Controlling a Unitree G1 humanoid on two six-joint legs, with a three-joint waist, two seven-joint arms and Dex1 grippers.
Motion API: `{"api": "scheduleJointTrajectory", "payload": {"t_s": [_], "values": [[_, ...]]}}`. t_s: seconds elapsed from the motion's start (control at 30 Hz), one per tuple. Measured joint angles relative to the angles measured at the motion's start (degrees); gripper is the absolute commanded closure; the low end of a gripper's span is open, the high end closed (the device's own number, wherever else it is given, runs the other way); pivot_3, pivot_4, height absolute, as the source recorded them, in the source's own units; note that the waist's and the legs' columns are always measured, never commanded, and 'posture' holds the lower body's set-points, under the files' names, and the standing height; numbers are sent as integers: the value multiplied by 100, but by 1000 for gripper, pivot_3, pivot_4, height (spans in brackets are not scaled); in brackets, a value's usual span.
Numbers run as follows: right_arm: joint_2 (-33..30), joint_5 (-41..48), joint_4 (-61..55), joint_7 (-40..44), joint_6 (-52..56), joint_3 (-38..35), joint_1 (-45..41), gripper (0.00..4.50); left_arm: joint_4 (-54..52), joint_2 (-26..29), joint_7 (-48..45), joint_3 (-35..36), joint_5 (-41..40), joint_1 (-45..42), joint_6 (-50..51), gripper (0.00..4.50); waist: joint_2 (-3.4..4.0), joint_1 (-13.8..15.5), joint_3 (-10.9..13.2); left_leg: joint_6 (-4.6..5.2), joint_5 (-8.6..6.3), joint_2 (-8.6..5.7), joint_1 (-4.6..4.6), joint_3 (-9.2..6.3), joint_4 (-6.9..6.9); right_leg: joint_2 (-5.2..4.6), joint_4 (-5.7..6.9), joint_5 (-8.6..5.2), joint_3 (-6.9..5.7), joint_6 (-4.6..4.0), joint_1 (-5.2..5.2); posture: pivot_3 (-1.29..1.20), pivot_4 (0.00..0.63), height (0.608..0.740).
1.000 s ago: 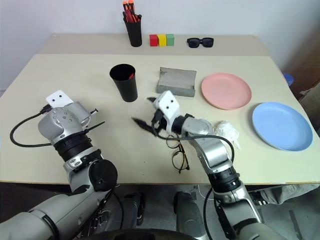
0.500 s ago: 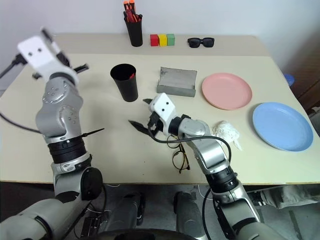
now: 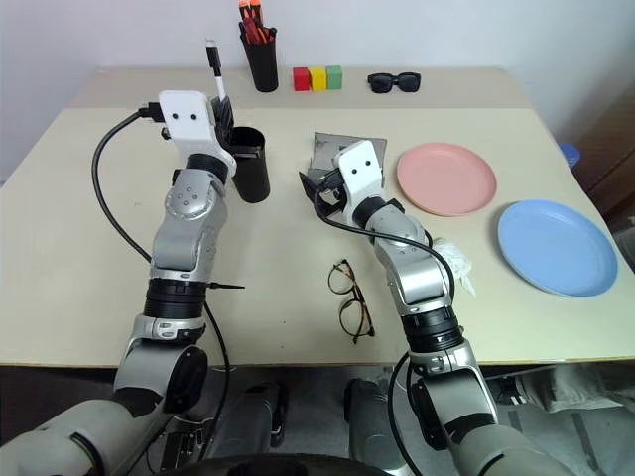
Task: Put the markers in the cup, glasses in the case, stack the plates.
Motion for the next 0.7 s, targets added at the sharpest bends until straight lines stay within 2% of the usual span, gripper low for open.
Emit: {"api": "scheduleJointTrajectory", "payload": {"t_s": [0.43, 0.53, 0.6, 0.7], "values": [[61, 5, -15, -52, 3, 8, 101, 0, 403, -128, 225, -1, 116, 252, -297, 4460, 0, 7, 0, 0, 0, 0, 0, -1, 1, 0, 1, 0, 0, 0, 1, 0, 150, 740], [61, 5, -15, -41, 3, 9, 101, 0, 404, -133, 266, 19, 114, 273, -297, 3377, 0, 6, 0, 0, 0, 0, 0, -1, 1, 1, 1, 0, -1, 0, 1, 0, 150, 740], [62, 5, -15, -32, 3, 9, 101, 0, 405, -133, 313, 20, 119, 276, -298, 2376, 0, 4, 0, 0, 0, 0, 0, -2, 0, 1, 1, 0, -1, 0, 0, 0, 150, 740], [69, 5, -15, -20, 3, 12, 101, 0, 405, -133, 389, 21, 150, 293, -305, 2376, 0, 6, 0, 0, 0, 0, 0, -2, 1, 1, 1, 0, -1, 0, 1, 0, 150, 740]]}}
